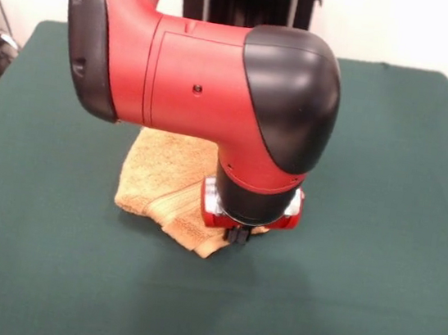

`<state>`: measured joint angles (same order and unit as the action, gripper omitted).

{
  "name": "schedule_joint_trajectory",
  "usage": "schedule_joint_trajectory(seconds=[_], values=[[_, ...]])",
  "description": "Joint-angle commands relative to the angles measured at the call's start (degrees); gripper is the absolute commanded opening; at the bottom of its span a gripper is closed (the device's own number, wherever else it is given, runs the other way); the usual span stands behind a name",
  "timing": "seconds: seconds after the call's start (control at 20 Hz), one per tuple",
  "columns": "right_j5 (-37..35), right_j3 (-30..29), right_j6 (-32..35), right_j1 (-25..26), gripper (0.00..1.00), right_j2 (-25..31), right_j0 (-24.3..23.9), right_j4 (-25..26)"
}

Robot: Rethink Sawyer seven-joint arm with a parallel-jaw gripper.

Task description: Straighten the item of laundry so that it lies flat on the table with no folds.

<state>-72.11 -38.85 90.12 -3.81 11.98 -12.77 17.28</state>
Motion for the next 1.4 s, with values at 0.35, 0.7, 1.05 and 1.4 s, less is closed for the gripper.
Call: schedule_joint_trajectory(seconds=[0.35,0.7,1.05,1.4], values=[[1.6,-8.0,-3.0,2.9,0.0,1.7,0.2,1.0],[-8.5,-5.5,-5.0,1.7,0.0,2.1,0.3,-0.4],[-14.5,-1.8,-9.0,1.5,0.0,3.2,0.0,0.0],[-16.7,0.5,-10.3,2.2,0.0,3.9,-0.2,0.6]])
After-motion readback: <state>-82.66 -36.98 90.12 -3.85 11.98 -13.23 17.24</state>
